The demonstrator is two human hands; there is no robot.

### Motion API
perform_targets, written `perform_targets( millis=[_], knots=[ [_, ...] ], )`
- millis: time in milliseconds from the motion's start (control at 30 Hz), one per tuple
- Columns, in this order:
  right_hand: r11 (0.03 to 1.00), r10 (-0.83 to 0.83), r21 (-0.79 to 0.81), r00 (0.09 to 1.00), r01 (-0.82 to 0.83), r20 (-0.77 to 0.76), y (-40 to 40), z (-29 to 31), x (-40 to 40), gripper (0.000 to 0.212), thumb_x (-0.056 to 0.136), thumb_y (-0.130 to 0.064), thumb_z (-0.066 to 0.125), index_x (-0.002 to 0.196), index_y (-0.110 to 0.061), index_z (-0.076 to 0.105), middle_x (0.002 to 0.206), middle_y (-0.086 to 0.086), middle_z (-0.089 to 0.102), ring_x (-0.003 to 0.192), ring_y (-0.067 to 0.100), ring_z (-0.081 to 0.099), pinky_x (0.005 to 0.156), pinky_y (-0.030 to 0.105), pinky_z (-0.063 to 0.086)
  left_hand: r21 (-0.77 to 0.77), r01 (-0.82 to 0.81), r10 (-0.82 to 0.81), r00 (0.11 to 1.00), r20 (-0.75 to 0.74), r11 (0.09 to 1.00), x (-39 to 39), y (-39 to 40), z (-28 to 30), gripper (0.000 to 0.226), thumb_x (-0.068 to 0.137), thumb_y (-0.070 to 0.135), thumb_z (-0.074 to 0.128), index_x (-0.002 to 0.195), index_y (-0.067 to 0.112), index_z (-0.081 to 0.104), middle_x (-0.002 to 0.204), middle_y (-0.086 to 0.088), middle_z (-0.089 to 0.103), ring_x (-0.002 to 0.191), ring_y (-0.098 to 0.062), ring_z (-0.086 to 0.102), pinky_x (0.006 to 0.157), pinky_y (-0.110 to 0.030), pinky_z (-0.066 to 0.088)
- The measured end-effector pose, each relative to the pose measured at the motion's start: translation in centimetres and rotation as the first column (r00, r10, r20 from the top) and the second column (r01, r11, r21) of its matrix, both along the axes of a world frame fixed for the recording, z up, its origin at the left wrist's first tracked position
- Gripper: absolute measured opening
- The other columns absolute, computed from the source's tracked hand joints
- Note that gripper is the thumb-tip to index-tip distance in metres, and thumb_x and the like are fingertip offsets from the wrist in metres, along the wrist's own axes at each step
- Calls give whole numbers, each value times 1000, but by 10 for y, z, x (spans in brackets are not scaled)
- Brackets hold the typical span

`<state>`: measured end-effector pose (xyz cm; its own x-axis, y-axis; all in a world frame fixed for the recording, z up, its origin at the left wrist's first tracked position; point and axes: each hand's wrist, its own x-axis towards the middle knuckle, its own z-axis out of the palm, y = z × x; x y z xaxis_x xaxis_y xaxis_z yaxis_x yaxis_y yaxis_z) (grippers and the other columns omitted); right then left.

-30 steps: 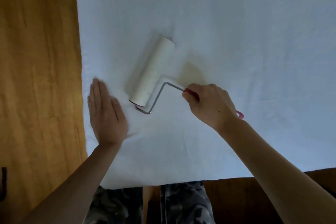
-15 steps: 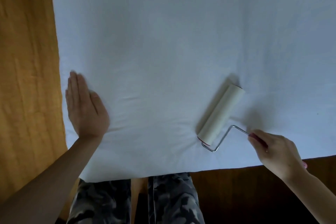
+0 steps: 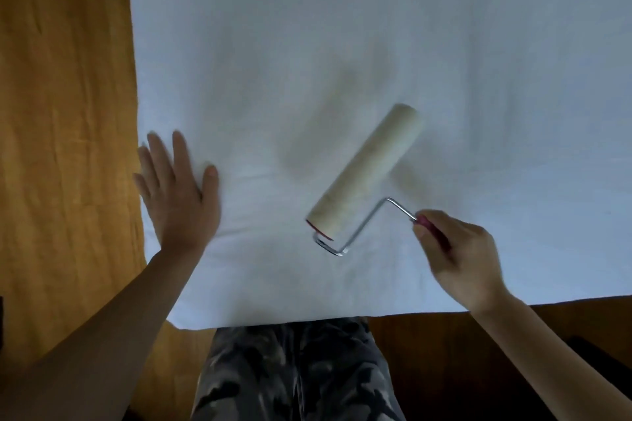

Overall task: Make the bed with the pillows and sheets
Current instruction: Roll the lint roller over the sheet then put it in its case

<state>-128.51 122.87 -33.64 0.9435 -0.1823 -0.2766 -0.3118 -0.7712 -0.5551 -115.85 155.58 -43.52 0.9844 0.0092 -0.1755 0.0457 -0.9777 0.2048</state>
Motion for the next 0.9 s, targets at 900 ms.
perform_targets(
  millis=[900],
  knots=[
    [935,194,-200,895,-293,-403,-83,6,-92,18,93,-38,47,83,-27,58,55,-11,59,43,15,56,41,23,39,-28,-267,268,961,74,963,-82,-5,8,59,104,41,21,152,8,26,157,-25,19,145,-41,17,119,-47,11]
  ],
)
